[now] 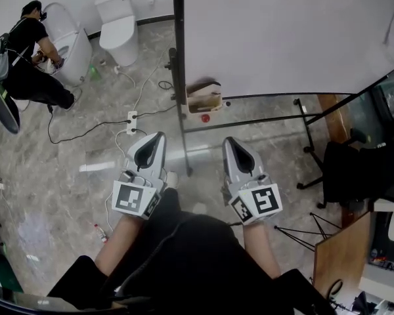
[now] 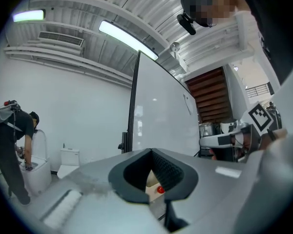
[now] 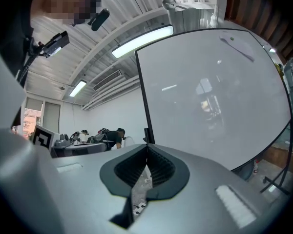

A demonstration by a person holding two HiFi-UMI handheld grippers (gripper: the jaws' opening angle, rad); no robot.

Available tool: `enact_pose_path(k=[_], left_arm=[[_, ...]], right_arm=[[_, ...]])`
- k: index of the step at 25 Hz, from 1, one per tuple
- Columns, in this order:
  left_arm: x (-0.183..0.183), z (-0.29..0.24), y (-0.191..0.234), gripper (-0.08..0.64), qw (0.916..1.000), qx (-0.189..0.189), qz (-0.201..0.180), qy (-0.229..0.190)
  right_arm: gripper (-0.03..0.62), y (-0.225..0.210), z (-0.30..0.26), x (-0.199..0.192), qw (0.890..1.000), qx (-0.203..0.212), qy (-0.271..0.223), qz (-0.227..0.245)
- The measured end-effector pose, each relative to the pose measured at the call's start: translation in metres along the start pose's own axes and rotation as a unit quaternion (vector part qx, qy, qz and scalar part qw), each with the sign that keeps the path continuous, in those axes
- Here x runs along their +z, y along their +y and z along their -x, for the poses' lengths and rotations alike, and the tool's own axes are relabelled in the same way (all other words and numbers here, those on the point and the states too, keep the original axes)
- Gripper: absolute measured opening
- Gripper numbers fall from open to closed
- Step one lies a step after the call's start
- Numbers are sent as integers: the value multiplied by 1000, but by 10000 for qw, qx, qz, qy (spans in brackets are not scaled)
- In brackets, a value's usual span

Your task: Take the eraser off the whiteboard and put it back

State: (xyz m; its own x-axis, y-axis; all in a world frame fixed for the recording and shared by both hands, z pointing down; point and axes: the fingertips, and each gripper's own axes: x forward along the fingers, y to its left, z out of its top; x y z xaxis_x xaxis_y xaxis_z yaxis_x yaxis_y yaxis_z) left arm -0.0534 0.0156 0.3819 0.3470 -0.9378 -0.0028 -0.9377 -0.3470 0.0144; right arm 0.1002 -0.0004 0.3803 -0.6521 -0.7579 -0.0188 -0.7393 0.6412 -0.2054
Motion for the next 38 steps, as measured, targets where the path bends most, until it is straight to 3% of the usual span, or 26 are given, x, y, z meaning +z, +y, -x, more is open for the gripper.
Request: enact_pose_path(k=[13, 25, 31, 38], left_arm=[[11, -84, 54, 5, 9959, -899, -2, -141], [3, -121, 80, 5, 9841, -1777, 49, -2], [-10, -126, 86, 5, 9793, -2008, 18, 238], [-6, -140, 71, 5, 9783, -2070, 26, 93]], right_arm=[[10, -34, -82, -13, 9958, -878, -30, -259], [11, -53, -119, -23, 9848, -1711, 86, -293], [20, -56, -125, -28, 9798, -1959, 97, -390], [33, -74, -137, -46, 9712, -2299, 283, -562]])
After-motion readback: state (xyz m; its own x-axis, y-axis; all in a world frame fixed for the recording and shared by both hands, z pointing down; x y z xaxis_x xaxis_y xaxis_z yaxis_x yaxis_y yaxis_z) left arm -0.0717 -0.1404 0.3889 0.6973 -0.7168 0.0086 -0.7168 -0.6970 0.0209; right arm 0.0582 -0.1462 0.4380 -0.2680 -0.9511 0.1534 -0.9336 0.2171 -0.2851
